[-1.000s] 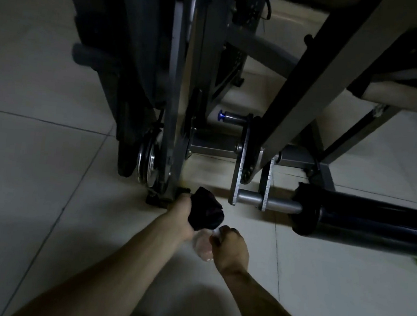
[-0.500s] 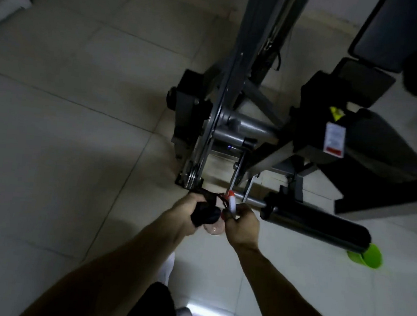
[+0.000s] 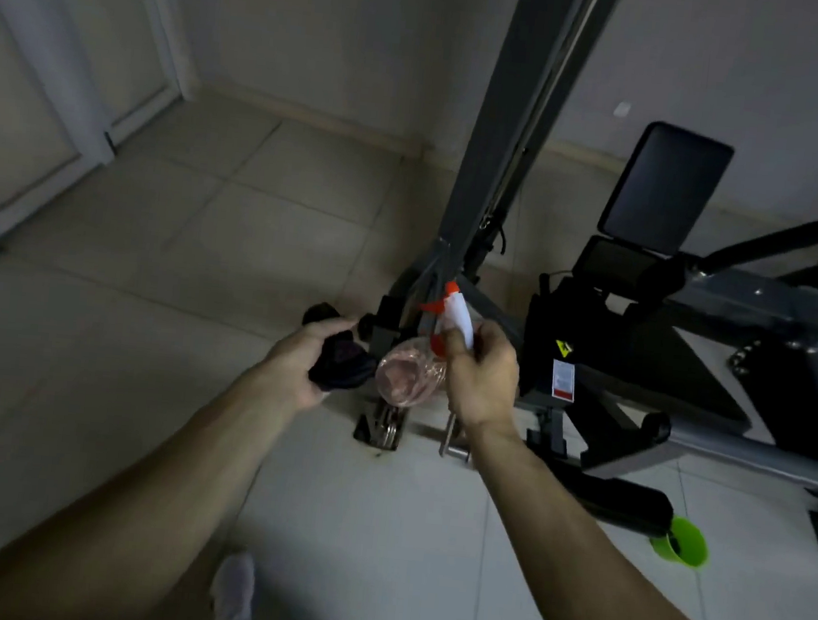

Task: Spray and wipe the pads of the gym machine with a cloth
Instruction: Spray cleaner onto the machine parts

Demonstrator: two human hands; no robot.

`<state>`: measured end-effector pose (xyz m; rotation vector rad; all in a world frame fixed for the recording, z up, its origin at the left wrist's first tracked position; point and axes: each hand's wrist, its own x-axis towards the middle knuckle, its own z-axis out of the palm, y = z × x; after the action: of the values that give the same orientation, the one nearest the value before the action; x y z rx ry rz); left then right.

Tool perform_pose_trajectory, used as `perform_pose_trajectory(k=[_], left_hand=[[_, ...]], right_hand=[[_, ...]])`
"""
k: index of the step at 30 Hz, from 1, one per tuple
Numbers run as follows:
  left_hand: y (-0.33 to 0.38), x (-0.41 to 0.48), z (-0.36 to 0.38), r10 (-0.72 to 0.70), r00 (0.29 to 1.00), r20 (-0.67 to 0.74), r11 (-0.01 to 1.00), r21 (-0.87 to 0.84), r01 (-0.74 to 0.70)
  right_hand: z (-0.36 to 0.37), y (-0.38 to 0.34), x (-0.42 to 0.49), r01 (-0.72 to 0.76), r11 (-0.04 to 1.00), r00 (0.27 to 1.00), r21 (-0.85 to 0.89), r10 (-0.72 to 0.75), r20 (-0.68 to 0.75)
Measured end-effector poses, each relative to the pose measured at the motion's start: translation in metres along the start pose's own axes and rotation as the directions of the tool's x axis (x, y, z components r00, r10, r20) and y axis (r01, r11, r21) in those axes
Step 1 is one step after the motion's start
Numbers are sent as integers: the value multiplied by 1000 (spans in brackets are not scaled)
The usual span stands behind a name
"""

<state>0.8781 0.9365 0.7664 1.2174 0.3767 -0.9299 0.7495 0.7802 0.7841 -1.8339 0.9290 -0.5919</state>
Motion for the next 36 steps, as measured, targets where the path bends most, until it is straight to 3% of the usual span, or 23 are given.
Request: perform_pose_trajectory(k=[7, 12, 16, 21, 24, 28, 33, 36], left_hand=[[123, 37, -69, 26, 998, 48, 999, -45, -24], [175, 80, -116, -1, 996, 94, 998, 68, -5], [207, 114, -113, -61, 992, 109, 987, 156, 43], [229, 179, -78, -170, 973, 155, 938, 328, 111], [242, 217, -47, -244, 954, 174, 879, 456, 142], [268, 276, 14, -332, 926, 178, 797, 578, 175], [287, 318, 105, -229, 958, 172, 768, 637, 69], [280, 333, 147, -306, 919, 250, 729, 682, 57]], right_hand=[[98, -101, 37, 33, 980, 999, 198, -24, -46], [179, -137, 58, 2, 941, 995, 338, 32, -95], [223, -138, 76, -49, 914, 992, 404, 93, -88], [250, -113, 130, -42, 916, 997, 398, 63, -41], [253, -97, 173, -21, 962, 983, 271, 69, -168], [243, -86, 231, -123, 944, 932, 305, 216, -292], [221, -79, 268, -72, 967, 878, 246, 178, -443], [215, -63, 267, -157, 963, 813, 217, 251, -526]])
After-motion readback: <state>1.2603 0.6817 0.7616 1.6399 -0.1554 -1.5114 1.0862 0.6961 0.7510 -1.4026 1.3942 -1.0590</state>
